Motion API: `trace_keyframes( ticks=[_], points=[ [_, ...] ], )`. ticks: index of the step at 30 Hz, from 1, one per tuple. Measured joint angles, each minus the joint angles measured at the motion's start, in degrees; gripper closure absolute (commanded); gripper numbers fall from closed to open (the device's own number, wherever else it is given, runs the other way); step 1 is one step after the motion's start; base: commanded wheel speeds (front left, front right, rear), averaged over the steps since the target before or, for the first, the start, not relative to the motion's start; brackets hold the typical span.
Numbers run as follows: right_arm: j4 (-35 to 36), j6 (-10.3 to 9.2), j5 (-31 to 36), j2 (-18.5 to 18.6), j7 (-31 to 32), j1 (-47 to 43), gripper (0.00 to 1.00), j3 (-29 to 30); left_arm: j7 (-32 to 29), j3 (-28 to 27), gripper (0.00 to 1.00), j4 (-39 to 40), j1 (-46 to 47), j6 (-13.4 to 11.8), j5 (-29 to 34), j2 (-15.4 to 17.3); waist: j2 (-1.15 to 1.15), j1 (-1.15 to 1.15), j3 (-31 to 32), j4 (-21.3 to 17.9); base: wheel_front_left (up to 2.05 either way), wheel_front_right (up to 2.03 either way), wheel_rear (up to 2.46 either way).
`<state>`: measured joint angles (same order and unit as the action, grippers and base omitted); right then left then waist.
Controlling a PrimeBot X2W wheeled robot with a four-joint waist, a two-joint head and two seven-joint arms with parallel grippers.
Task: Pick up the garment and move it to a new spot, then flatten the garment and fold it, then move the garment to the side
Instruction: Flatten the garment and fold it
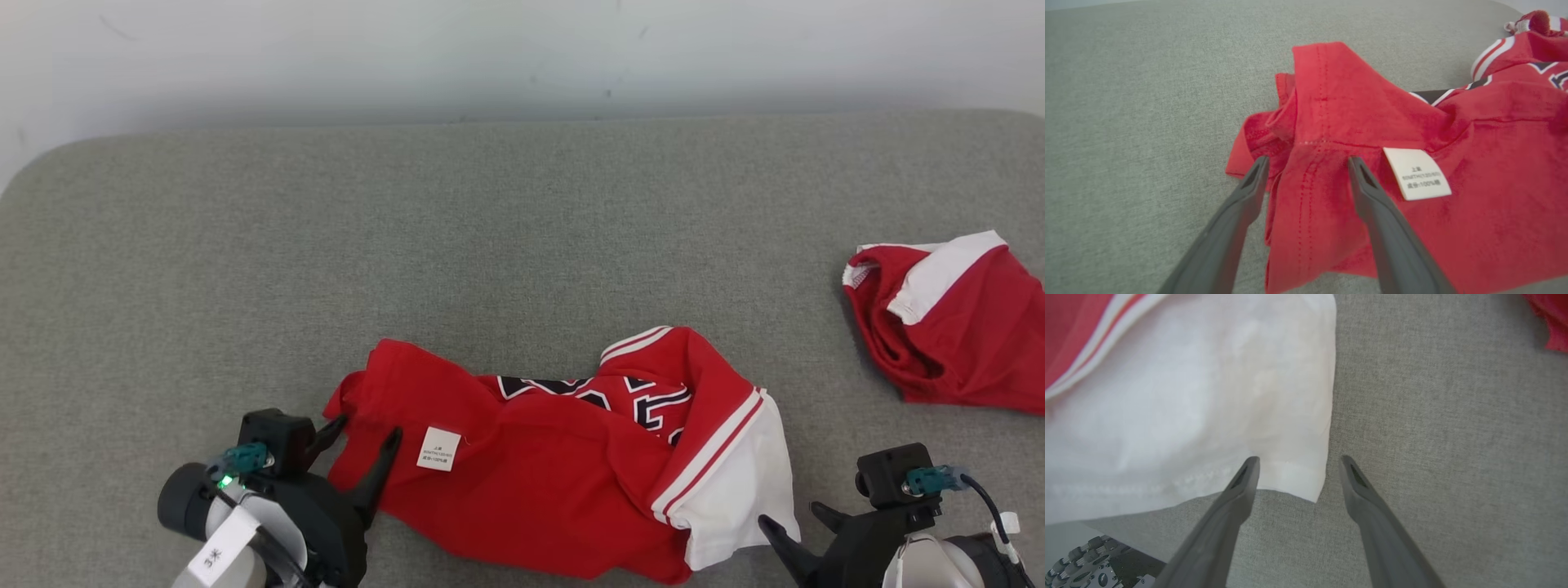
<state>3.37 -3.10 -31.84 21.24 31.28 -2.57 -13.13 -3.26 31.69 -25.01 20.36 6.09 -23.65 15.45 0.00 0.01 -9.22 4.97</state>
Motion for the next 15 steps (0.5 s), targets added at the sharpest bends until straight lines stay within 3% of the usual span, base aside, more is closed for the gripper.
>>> trace_keyframes(
  ticks=[7, 8, 9, 15],
  points=[
    [-2.7, -0.69, 1.3, -0.1, 1.1, 1.0, 0.00, -0.7, -0.8, 1.0, 0.00, -2.7, 2.2, 0.5, -0.1, -0.9, 0.00, 0.00, -0.8, -0.3, 0.00, 0.00, 0.00],
    [-3.0, -0.70, 1.3, -0.1, 1.3, 1.0, 0.47, -0.8, -0.8, 1.3, 0.25, -2.7, 2.6, 0.5, 0.0, -0.9, 0.00, 0.00, -0.7, -0.3, 0.00, 0.00, 0.00],
    [-3.0, -0.70, 1.3, -0.1, 1.3, 1.0, 1.00, -0.8, -0.8, 1.3, 1.00, -2.7, 2.6, 0.5, 0.0, -0.9, 0.00, 0.00, -0.7, -0.3, 0.00, 0.00, 0.00],
    [-4.8, -0.66, 1.1, -0.7, 1.5, 1.1, 1.00, -1.2, -0.2, 2.8, 1.00, -3.7, 3.6, 0.5, 1.2, -1.1, 0.00, 0.00, 0.1, 0.1, 0.00, 0.00, 0.00]
  ],
)
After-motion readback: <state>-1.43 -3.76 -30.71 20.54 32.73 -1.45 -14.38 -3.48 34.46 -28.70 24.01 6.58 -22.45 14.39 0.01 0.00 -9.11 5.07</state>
